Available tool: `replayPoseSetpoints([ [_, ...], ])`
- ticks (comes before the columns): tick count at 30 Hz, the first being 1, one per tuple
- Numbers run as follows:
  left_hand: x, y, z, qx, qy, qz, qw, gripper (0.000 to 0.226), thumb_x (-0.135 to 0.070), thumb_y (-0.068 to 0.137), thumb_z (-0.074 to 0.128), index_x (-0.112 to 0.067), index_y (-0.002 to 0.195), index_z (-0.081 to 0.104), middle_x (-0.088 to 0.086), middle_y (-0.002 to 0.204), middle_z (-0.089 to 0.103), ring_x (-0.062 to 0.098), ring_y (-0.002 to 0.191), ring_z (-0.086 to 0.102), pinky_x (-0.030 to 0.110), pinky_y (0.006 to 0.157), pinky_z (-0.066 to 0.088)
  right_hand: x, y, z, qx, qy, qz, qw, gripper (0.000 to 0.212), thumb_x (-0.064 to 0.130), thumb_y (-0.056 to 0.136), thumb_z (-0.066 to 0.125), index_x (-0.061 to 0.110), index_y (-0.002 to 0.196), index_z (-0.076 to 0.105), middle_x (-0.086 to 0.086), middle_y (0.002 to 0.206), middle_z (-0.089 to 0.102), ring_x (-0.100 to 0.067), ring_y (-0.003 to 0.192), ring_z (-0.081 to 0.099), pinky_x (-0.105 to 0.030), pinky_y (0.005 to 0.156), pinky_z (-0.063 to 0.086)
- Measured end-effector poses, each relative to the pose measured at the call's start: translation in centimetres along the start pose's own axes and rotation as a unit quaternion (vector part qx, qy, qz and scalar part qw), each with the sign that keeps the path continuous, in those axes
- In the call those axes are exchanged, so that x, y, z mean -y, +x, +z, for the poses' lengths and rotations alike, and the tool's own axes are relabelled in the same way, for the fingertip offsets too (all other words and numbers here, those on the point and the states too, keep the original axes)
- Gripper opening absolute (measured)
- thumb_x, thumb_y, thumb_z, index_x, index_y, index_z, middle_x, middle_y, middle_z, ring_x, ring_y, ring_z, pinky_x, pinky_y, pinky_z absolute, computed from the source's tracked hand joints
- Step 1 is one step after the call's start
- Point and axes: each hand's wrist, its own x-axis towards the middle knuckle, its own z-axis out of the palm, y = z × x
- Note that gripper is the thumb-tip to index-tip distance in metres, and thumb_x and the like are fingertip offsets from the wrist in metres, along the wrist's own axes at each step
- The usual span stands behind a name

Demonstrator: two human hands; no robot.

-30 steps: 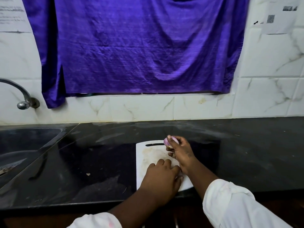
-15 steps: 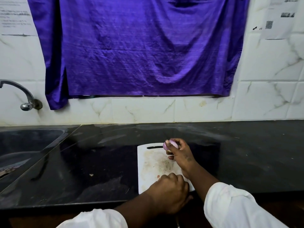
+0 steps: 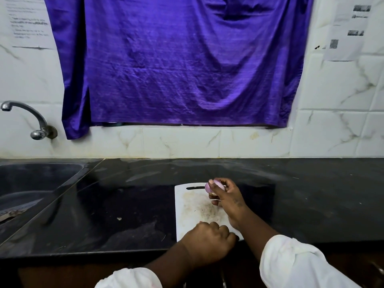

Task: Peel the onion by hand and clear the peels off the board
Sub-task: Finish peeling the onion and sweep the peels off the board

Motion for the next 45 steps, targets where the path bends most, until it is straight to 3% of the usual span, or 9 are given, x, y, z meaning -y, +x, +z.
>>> replayPoseSetpoints([
  [3, 0.7, 0.5, -0.4, -0.018, -0.113, -0.177, 0.978, 0.027, -0.04, 0.081, 0.081, -0.023, 0.065, 0.065, -0.003, 0.056, 0.064, 0.015, 0.044, 0.06, 0.025, 0.038, 0.038, 0.3, -0.4, 0.1, -0.007, 0.026, 0.009, 1.0, 0.037, 0.037, 0.09, 0.079, 0.016, 0.117, 0.064, -0.008, 0.102, 0.077, -0.015, 0.077, 0.071, -0.031, 0.07, 0.057],
  [6, 3.3, 0.8, -0.2, -0.054, -0.268, -0.395, 0.877, 0.044, -0.041, 0.097, 0.062, -0.018, 0.062, 0.051, 0.003, 0.056, 0.059, 0.019, 0.052, 0.056, 0.03, 0.051, 0.033, 0.7, -0.5, 0.1, -0.012, 0.056, 0.016, 0.998, 0.035, 0.037, 0.092, 0.076, 0.015, 0.116, 0.064, -0.007, 0.099, 0.076, -0.017, 0.078, 0.07, -0.031, 0.071, 0.057],
  [10, 6.6, 0.6, 1.6, -0.089, -0.417, -0.522, 0.738, 0.054, -0.033, 0.099, 0.065, -0.012, 0.054, 0.043, -0.002, 0.046, 0.044, 0.013, 0.045, 0.039, 0.031, 0.051, 0.032, 1.0, -0.5, -0.1, -0.03, 0.092, 0.036, 0.995, 0.037, 0.038, 0.093, 0.074, 0.014, 0.12, 0.063, -0.011, 0.106, 0.074, -0.02, 0.083, 0.068, -0.034, 0.074, 0.058],
  [13, 7.3, 0.9, 3.3, -0.077, -0.454, -0.558, 0.691, 0.056, -0.032, 0.1, 0.067, -0.015, 0.052, 0.043, -0.002, 0.049, 0.049, 0.011, 0.046, 0.041, 0.028, 0.051, 0.033, -0.1, -0.7, 0.2, -0.031, 0.111, 0.063, 0.991, 0.039, 0.039, 0.092, 0.075, 0.014, 0.12, 0.063, -0.015, 0.109, 0.075, -0.019, 0.08, 0.069, -0.033, 0.073, 0.059],
  [20, 5.1, 3.4, 2.5, 0.16, -0.344, -0.43, 0.82, 0.03, -0.037, 0.095, 0.054, -0.018, 0.073, 0.062, 0.003, 0.083, 0.072, 0.026, 0.084, 0.068, 0.029, 0.063, 0.038, -1.1, -0.1, -0.1, -0.048, 0.173, 0.08, 0.981, 0.037, 0.037, 0.092, 0.074, 0.011, 0.116, 0.063, -0.017, 0.098, 0.074, -0.02, 0.076, 0.069, -0.031, 0.073, 0.059],
  [25, 1.0, 2.7, -1.3, 0.165, -0.354, -0.315, 0.865, 0.034, -0.044, 0.095, 0.055, -0.015, 0.085, 0.07, 0.009, 0.091, 0.075, 0.031, 0.087, 0.068, 0.031, 0.066, 0.039, -1.3, 0.0, -0.2, -0.052, 0.189, 0.083, 0.977, 0.035, 0.034, 0.093, 0.074, 0.008, 0.115, 0.063, -0.02, 0.101, 0.071, -0.02, 0.074, 0.067, -0.029, 0.069, 0.059],
  [31, -3.3, -2.0, -4.7, 0.208, -0.505, -0.265, 0.795, 0.03, -0.036, 0.096, 0.06, -0.01, 0.088, 0.072, 0.011, 0.093, 0.074, 0.017, 0.078, 0.064, 0.009, 0.06, 0.036, -0.8, -1.4, 0.8, -0.02, 0.13, 0.057, 0.99, 0.035, 0.031, 0.094, 0.074, 0.006, 0.117, 0.064, -0.019, 0.105, 0.069, -0.022, 0.078, 0.066, -0.033, 0.075, 0.06],
  [35, -1.8, -6.1, -4.9, 0.144, -0.566, -0.352, 0.732, 0.033, -0.026, 0.089, 0.065, -0.011, 0.061, 0.06, -0.002, 0.056, 0.059, 0.003, 0.054, 0.054, 0.024, 0.065, 0.043, 0.0, -4.6, 4.7, 0.057, 0.104, 0.054, 0.992, 0.036, 0.033, 0.087, 0.075, 0.009, 0.113, 0.067, -0.014, 0.105, 0.072, -0.023, 0.081, 0.068, -0.034, 0.079, 0.062],
  [45, 3.3, -27.2, -5.0, -0.051, -0.505, -0.619, 0.599, 0.049, -0.028, 0.095, 0.063, -0.024, 0.048, 0.048, -0.012, 0.046, 0.044, 0.004, 0.047, 0.037, 0.028, 0.054, 0.03, -2.5, -16.2, 21.9, 0.302, 0.091, 0.073, 0.946, 0.058, 0.031, 0.068, 0.087, 0.014, 0.12, 0.067, -0.01, 0.113, 0.075, -0.024, 0.089, 0.071, -0.031, 0.079, 0.062],
])
